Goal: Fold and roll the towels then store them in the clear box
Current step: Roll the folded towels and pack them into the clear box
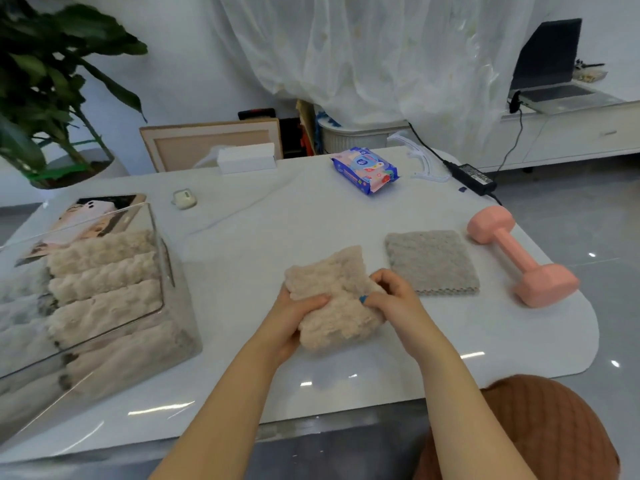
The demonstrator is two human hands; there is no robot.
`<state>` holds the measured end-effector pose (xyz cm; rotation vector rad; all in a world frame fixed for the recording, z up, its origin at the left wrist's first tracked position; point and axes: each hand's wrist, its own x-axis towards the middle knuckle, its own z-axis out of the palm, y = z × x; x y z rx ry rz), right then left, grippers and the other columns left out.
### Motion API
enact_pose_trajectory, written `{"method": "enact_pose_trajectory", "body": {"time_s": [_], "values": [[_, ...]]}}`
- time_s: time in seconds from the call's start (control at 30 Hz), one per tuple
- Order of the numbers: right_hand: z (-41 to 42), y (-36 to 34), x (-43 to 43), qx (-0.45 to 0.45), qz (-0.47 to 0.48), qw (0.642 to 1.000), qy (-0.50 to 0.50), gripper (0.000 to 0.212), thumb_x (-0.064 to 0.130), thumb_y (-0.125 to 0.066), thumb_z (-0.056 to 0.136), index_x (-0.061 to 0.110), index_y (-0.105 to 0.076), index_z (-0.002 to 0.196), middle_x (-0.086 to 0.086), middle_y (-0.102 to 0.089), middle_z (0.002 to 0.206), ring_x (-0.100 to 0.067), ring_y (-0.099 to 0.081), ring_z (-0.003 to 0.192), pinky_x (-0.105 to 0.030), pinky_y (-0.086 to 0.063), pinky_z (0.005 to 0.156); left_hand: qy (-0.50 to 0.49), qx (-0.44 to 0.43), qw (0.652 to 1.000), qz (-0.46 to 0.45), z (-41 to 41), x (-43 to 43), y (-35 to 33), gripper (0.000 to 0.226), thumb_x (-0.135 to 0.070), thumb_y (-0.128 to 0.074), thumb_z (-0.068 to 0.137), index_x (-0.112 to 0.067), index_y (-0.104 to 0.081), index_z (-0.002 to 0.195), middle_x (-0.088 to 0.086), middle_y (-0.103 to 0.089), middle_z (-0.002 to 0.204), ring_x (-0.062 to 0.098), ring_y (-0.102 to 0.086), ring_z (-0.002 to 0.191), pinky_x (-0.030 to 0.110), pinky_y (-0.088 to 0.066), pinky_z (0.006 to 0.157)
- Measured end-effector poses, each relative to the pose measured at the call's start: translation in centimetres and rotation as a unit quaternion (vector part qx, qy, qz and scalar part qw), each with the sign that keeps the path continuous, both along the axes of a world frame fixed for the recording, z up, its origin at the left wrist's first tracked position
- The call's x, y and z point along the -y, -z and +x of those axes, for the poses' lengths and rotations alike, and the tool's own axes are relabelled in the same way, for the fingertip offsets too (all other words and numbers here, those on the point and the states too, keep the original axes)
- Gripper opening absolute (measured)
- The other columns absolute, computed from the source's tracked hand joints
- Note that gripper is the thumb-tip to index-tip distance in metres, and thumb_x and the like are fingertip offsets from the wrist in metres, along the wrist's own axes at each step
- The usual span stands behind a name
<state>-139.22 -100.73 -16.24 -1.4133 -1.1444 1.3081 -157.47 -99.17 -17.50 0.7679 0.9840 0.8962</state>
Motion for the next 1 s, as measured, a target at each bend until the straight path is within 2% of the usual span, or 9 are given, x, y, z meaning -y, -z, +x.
{"method": "enact_pose_trajectory", "body": {"time_s": [0.1, 0.2, 0.37, 0.47, 0.6, 0.73, 0.83, 0.9, 1.0], "values": [[-2.6, 1.0, -0.3, 0.11, -0.053, 0.991, -0.052, 0.016, 0.0, -0.055, 0.076, 0.016, -0.05, 0.075, -0.001, -0.048, 0.07, -0.016, -0.045, 0.066, -0.026, -0.036, 0.058, -0.053, -0.203, 0.976, 0.066, -3.4, 0.8, 0.0, 0.066, -0.008, -0.077, 0.077, -0.021, -0.036, 0.127, -0.003, -0.057, 0.116, 0.009, -0.063, 0.098, 0.027, -0.056, 0.078], [-4.2, 1.5, -0.5, 0.204, -0.142, 0.963, -0.107, 0.01, 0.007, -0.053, 0.078, 0.014, -0.048, 0.081, -0.001, -0.049, 0.076, -0.016, -0.045, 0.068, -0.027, -0.037, 0.062, -0.056, -0.284, 0.956, 0.038, -5.2, 1.6, 1.1, 0.088, -0.023, -0.079, 0.075, -0.022, -0.019, 0.139, -0.003, -0.049, 0.124, 0.014, -0.055, 0.108, 0.03, -0.052, 0.088], [-5.9, 0.4, -0.4, 0.199, -0.201, 0.956, -0.078, 0.028, 0.038, -0.061, 0.084, 0.012, -0.052, 0.084, -0.006, -0.058, 0.089, -0.02, -0.056, 0.078, -0.03, -0.045, 0.068, -0.067, -0.307, 0.949, 0.029, -6.0, 2.6, 2.0, 0.061, -0.027, -0.071, 0.081, -0.021, -0.03, 0.126, 0.004, -0.046, 0.125, 0.015, -0.057, 0.102, 0.034, -0.053, 0.088], [-6.5, 1.0, -0.1, 0.234, -0.18, 0.953, -0.069, 0.032, 0.031, -0.068, 0.08, 0.012, -0.046, 0.065, -0.005, -0.05, 0.072, -0.018, -0.049, 0.063, -0.028, -0.039, 0.057, -0.053, -0.38, 0.922, 0.058, -5.5, 3.1, 2.4, 0.038, -0.026, -0.069, 0.08, -0.022, -0.042, 0.107, 0.002, -0.038, 0.115, 0.008, -0.052, 0.086, 0.028, -0.05, 0.078], [-6.1, 0.7, 0.5, 0.251, -0.194, 0.946, -0.074, 0.038, 0.012, -0.073, 0.073, 0.015, -0.037, 0.059, -0.001, -0.04, 0.062, -0.015, -0.04, 0.056, -0.024, -0.029, 0.051, -0.072, -0.294, 0.952, 0.039, -5.7, 3.7, 2.5, 0.021, -0.028, -0.069, 0.084, -0.016, -0.052, 0.081, 0.001, -0.053, 0.089, 0.011, -0.052, 0.074, 0.019, -0.043, 0.061], [-6.1, 0.3, 0.6, 0.245, -0.221, 0.941, -0.073, 0.034, 0.011, -0.078, 0.068, 0.009, -0.048, 0.084, -0.004, -0.05, 0.074, -0.015, -0.048, 0.062, -0.024, -0.036, 0.05, -0.075, -0.21, 0.975, 0.0, -6.0, 3.8, 1.7, 0.039, -0.029, -0.07, 0.084, -0.016, -0.043, 0.109, 0.004, -0.057, 0.107, 0.015, -0.06, 0.092, 0.023, -0.053, 0.066], [-6.5, 0.5, 0.7, 0.111, -0.27, 0.954, -0.063, 0.061, 0.013, -0.083, 0.056, -0.004, -0.057, 0.109, -0.016, -0.067, 0.096, -0.027, -0.067, 0.082, -0.036, -0.058, 0.068, -0.043, -0.121, 0.988, -0.085, -5.9, 4.0, 1.1, 0.067, -0.017, -0.084, 0.069, -0.003, -0.047, 0.123, 0.011, -0.062, 0.116, 0.023, -0.065, 0.097, 0.032, -0.059, 0.067], [-6.7, 0.0, 1.2, 0.021, -0.286, 0.955, -0.071, 0.048, 0.002, -0.077, 0.068, -0.007, -0.061, 0.112, -0.02, -0.07, 0.1, -0.033, -0.069, 0.092, -0.046, -0.056, 0.085, -0.021, -0.044, 0.99, -0.131, -6.2, 4.4, 0.0, 0.048, -0.005, -0.079, 0.073, 0.002, -0.061, 0.116, 0.017, -0.07, 0.108, 0.03, -0.069, 0.095, 0.039, -0.06, 0.072], [-6.5, -1.5, 1.2, -0.128, -0.245, 0.955, -0.11, 0.032, -0.004, -0.062, 0.081, -0.003, -0.062, 0.113, -0.019, -0.069, 0.109, -0.032, -0.067, 0.1, -0.04, -0.056, 0.084, -0.021, 0.013, 0.994, -0.102, -7.4, 4.0, -1.7, 0.04, -0.002, -0.073, 0.076, 0.003, -0.063, 0.114, 0.017, -0.071, 0.105, 0.03, -0.068, 0.097, 0.04, -0.058, 0.078]]}}
